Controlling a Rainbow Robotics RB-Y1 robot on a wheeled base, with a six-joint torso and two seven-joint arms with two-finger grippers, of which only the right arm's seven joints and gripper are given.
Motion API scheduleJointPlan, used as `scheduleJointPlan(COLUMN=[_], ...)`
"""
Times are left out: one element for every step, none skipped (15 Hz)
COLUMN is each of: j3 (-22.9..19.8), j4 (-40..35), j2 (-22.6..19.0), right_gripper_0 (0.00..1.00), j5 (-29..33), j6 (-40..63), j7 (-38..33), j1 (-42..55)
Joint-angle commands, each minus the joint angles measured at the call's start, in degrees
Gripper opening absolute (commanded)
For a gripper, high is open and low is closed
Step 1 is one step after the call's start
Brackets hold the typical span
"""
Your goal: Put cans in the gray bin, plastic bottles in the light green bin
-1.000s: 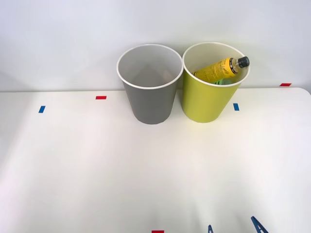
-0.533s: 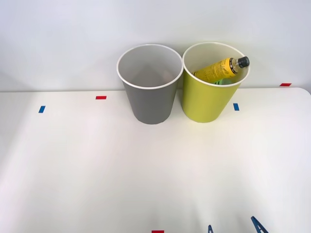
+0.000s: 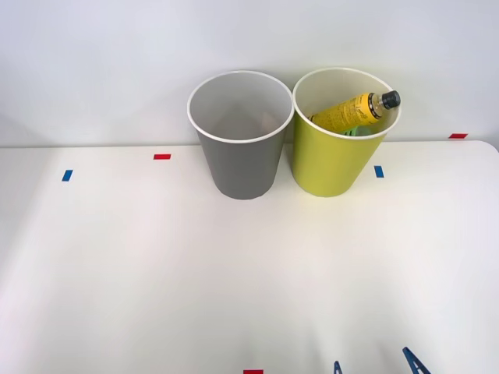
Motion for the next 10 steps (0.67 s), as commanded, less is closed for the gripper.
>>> scheduleJointPlan(j3=[0.0, 0.0, 0.0, 0.0, 0.0, 0.0, 0.0, 0.0, 0.0, 0.0], j4=[0.0, 0.0, 0.0, 0.0, 0.0, 0.0, 0.0, 0.0, 0.0, 0.0], j2=[0.0, 0.0, 0.0, 0.0, 0.0, 0.0, 0.0, 0.0, 0.0, 0.0], right_gripper_0=[1.00, 1.00, 1.00, 1.00, 1.00, 1.00, 1.00, 1.00, 1.00, 1.00], j5=[0.0, 0.0, 0.0, 0.0, 0.0, 0.0, 0.0, 0.0, 0.0, 0.0], j6=[0.0, 0.0, 0.0, 0.0, 0.0, 0.0, 0.0, 0.0, 0.0, 0.0], j7=[0.0, 0.0, 0.0, 0.0, 0.0, 0.0, 0.0, 0.0, 0.0, 0.0], j1=[0.0, 0.0, 0.0, 0.0, 0.0, 0.0, 0.0, 0.0, 0.0, 0.0])
